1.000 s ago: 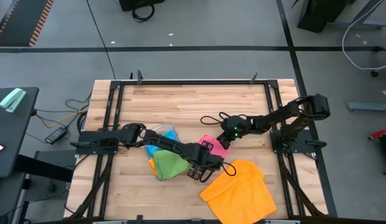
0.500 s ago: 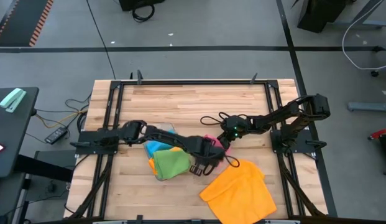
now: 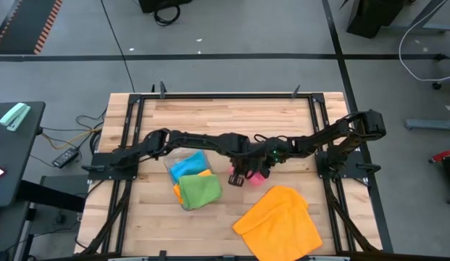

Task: Fold microfiber towels
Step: Fold the pink towel

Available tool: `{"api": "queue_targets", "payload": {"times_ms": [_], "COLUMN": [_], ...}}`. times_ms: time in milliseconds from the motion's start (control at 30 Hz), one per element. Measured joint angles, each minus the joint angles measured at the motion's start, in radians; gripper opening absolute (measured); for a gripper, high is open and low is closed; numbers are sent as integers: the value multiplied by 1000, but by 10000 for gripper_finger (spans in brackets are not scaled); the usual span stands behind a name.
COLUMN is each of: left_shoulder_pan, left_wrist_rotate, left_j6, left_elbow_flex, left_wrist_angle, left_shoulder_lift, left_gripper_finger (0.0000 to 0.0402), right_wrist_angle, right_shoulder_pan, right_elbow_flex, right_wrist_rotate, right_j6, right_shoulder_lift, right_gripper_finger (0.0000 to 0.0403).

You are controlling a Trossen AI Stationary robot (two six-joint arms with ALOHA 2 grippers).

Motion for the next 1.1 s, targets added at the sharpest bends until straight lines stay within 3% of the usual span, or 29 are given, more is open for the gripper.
{"api": "queue_targets", "payload": {"times_ms": [200,400,700,933,1100], "left_shoulder_pan": [28,26,25,29,21], "left_wrist_rotate": [-6,-90,-205,-215,-244], "left_j6": [2,75,120,121,78], "left_elbow_flex": [0,0,0,-12,-15], "left_wrist_angle": [48,113,152,182,186], "left_shoulder_lift": [0,0,3,12,18], "left_gripper_finger": [29,18,38,32,59], "right_wrist_angle": [5,8,9,11,11], "right_shoulder_pan": [0,0,0,-1,-1], "right_elbow_flex": [-1,-2,-3,-4,-5], "right_wrist_rotate": [-2,3,7,8,11], "right_j6": [18,25,36,37,48], "right_shoulder_lift": [0,1,1,2,2], "right_gripper_finger": [43,43,43,43,43]}}
